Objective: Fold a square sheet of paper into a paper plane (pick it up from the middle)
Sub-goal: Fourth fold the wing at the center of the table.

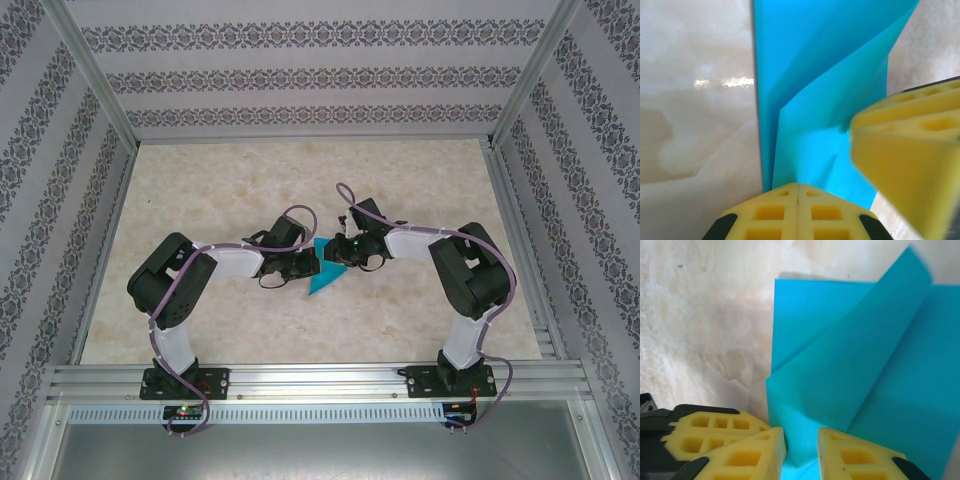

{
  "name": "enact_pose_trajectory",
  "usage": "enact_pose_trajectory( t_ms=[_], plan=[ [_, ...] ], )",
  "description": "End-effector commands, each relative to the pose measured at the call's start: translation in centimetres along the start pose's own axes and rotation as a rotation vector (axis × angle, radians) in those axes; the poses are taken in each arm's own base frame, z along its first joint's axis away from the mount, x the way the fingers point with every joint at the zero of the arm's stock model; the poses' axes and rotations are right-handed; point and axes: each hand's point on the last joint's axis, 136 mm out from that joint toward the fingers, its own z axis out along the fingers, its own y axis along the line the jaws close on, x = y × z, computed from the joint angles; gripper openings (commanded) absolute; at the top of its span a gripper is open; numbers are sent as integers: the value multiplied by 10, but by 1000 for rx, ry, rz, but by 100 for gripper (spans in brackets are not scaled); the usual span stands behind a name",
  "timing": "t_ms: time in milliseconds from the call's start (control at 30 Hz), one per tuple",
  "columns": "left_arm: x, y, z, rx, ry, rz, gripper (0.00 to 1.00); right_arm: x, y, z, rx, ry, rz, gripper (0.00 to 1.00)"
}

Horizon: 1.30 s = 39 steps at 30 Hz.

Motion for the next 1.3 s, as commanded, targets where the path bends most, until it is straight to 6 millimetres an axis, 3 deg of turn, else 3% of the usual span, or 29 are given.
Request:
enact_pose_trajectory(
  t_ms=[0,200,533,800,1267],
  plan=[
    [6,9,-5,-37,19,1,5,-15,5,-11,22,-40,-27,26],
    [6,8,-8,-33,12,-4,5,-12,2,4,6,5,-25,21],
    [0,-12,-18,20,4,40,8,-12,-10,19,40,43,-18,19],
    [-37,-34,-51,53,-136,56,14,0,-14,24,50,69,-18,17],
    [-20,-30,-17,91,-9,20,10,-3,-8,26,25,64,-22,17]
  ],
)
